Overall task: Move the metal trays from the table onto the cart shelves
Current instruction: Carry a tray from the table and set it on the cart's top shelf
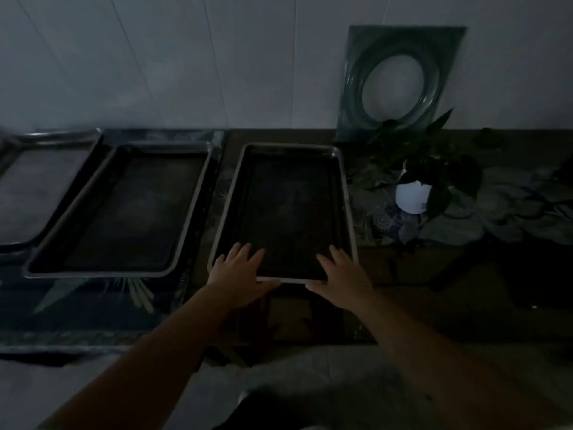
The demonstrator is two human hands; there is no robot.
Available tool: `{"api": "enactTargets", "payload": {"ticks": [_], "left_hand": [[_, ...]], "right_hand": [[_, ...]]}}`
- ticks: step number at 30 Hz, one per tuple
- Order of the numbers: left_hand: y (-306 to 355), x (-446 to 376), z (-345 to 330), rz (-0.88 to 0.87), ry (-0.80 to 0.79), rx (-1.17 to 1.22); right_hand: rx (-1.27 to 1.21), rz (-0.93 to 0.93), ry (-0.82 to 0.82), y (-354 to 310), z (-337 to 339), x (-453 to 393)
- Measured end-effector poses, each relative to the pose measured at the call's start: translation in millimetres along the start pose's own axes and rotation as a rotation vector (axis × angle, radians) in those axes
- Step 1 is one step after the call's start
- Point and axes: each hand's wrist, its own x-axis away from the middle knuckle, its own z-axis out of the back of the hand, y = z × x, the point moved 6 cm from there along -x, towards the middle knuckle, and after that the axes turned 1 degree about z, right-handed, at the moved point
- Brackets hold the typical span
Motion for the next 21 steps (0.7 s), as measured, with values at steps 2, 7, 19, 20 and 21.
{"api": "enactTargets", "payload": {"ticks": [2,7,19,20,21], "left_hand": [[-6.2,-14.6,-13.2,0.012,-0.057,0.020],[-28.5,-60.0,-59.7,-0.077,-0.230,0.126],[-39.2,-60.6,-100.9,-0.298,-0.435,0.168],[-37.9,-54.8,-105.8,-0.312,-0.473,0.156],[-37.6,-51.3,-109.4,-0.316,-0.505,0.161]], "right_hand": [[-0.059,-0.029,-0.026,-1.6,-15.0,-10.9],[-0.109,-0.053,-0.078,6.7,-46.4,-40.1],[-0.224,-0.021,-0.401,18.7,-73.2,-28.3],[-0.222,-0.016,-0.444,17.6,-77.0,-22.7],[-0.217,-0.011,-0.490,17.0,-79.2,-19.8]]}}
